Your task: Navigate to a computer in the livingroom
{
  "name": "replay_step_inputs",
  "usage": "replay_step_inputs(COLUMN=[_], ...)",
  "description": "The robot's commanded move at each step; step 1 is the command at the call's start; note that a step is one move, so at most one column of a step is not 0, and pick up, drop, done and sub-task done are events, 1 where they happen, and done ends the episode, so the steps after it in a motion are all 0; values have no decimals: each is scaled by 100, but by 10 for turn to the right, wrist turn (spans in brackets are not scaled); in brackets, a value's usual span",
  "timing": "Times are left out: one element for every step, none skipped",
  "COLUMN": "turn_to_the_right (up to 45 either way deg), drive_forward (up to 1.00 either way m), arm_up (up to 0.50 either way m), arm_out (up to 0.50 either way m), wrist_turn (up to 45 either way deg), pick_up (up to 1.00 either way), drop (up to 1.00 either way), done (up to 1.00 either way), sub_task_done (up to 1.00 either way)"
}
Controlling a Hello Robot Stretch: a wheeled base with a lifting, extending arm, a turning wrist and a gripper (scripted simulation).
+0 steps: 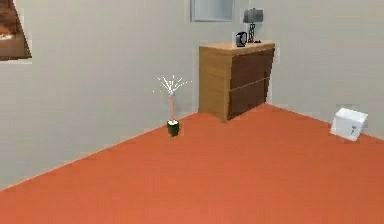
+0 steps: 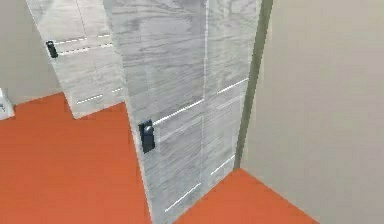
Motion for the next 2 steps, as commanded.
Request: replay_step_inputs(turn_to_the_right=[30, 0], drive_forward=[0, 35], arm_up=[0, 0], arm_out=[0, 0], wrist_turn=[0, 0], pick_up=[0, 0], drop=[0, 0], done=[0, 0], sub_task_done=[0, 0])
